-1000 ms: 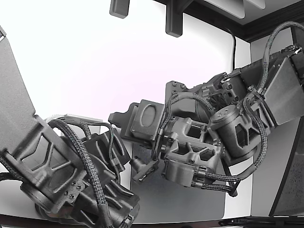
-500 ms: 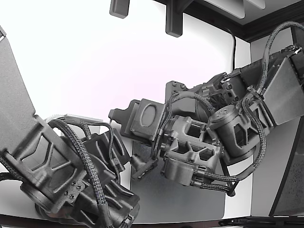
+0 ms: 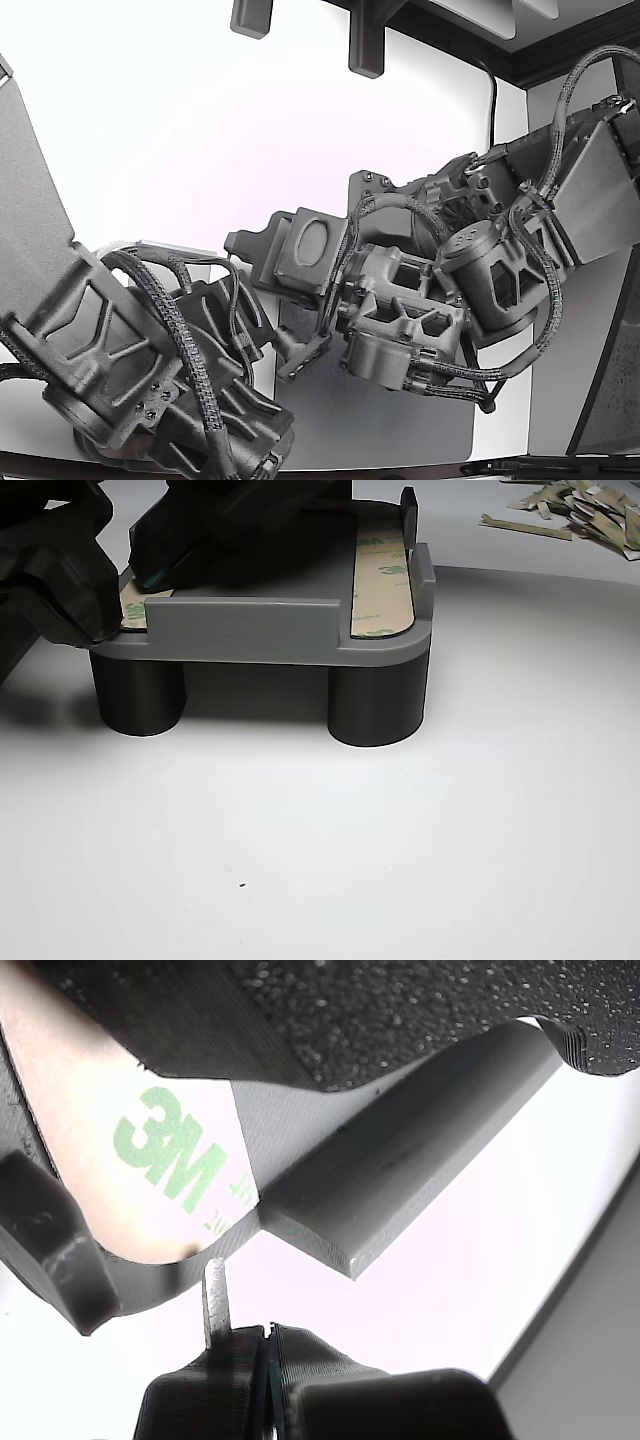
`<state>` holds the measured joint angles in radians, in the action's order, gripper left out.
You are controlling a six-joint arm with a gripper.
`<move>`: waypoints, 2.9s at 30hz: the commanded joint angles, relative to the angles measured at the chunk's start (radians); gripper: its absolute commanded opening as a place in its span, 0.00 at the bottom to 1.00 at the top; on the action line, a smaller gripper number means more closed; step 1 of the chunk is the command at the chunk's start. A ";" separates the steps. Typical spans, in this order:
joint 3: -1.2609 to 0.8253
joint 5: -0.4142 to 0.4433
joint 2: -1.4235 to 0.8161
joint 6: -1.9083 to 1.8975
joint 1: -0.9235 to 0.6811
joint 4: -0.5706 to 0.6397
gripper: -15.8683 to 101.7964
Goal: Peel off protective film from adhesive tape.
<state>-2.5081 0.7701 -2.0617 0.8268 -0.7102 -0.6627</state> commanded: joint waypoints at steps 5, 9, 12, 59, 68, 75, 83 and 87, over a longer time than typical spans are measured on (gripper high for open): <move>0.018 0.002 -0.017 0.002 0.020 0.002 0.04; 0.020 0.000 -0.011 0.002 0.021 0.000 0.04; 0.021 -0.003 -0.008 0.000 0.021 -0.002 0.04; 0.048 -0.011 0.005 -0.020 0.015 -0.012 0.04; 0.052 -0.014 0.003 -0.026 0.012 -0.014 0.04; 0.054 -0.023 0.003 -0.034 0.012 -0.014 0.04; 0.051 -0.032 -0.005 -0.044 0.009 -0.008 0.04; 0.049 -0.029 -0.009 -0.043 0.005 -0.006 0.04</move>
<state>-2.4881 0.7378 -2.0417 0.7839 -0.7087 -0.6780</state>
